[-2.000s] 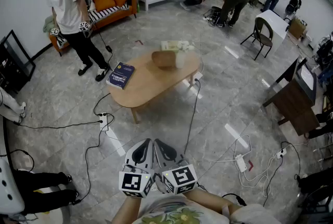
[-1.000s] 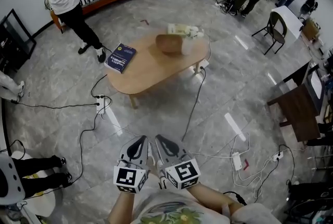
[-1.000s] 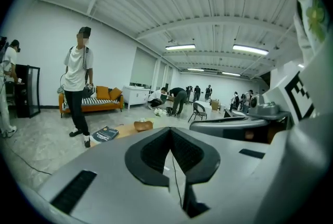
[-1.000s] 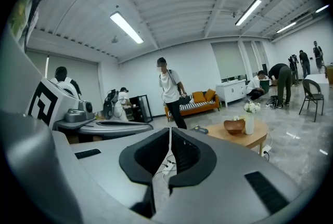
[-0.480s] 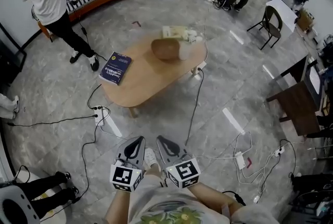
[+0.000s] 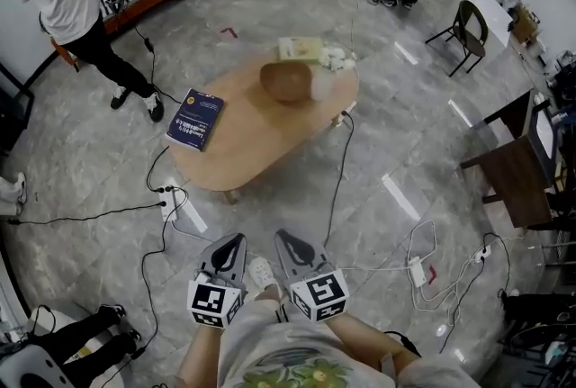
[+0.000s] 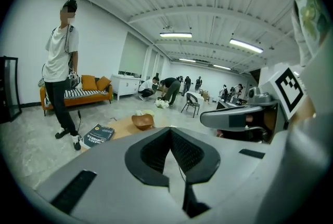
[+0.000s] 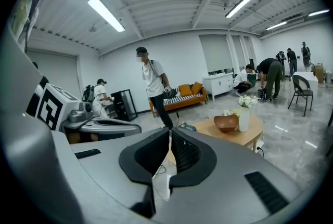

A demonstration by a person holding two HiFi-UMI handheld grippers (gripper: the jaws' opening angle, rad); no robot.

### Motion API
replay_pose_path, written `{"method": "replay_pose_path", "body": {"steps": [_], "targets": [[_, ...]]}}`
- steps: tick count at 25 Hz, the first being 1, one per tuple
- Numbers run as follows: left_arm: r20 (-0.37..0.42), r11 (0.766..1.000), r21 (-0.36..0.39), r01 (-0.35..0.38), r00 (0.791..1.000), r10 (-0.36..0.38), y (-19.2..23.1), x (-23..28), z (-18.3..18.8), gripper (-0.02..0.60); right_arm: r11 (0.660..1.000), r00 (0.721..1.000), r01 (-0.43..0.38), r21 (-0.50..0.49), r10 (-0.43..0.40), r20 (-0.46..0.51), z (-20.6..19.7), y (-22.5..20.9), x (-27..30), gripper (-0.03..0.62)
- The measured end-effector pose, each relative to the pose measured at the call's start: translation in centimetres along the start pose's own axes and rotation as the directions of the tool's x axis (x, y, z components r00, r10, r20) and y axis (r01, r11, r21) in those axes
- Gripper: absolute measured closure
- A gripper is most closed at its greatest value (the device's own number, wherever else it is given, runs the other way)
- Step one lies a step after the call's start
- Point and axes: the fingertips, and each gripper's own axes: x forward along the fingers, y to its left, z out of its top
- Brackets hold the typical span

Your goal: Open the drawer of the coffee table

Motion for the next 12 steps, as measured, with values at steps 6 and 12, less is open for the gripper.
{"method": "replay_pose_path", "body": {"steps": [6,12], "targets": [[-0.013,1.0,-0.029,-0.011,1.0,0.01,0.9,1.6,-0.7,0.574,1.0,1.0,-0.011,-0.004,0.011,-0.029,-0.5,-0.8,1.7,0.572],[-0.007,0.997,-0.069,-0.038,0.999,0.038,2.3,3.8,-3.0,0.572,0.998,0.996,-0.056,-0.024,0.054,-0.07,-3.0,-1.7,4.1,0.572]]}}
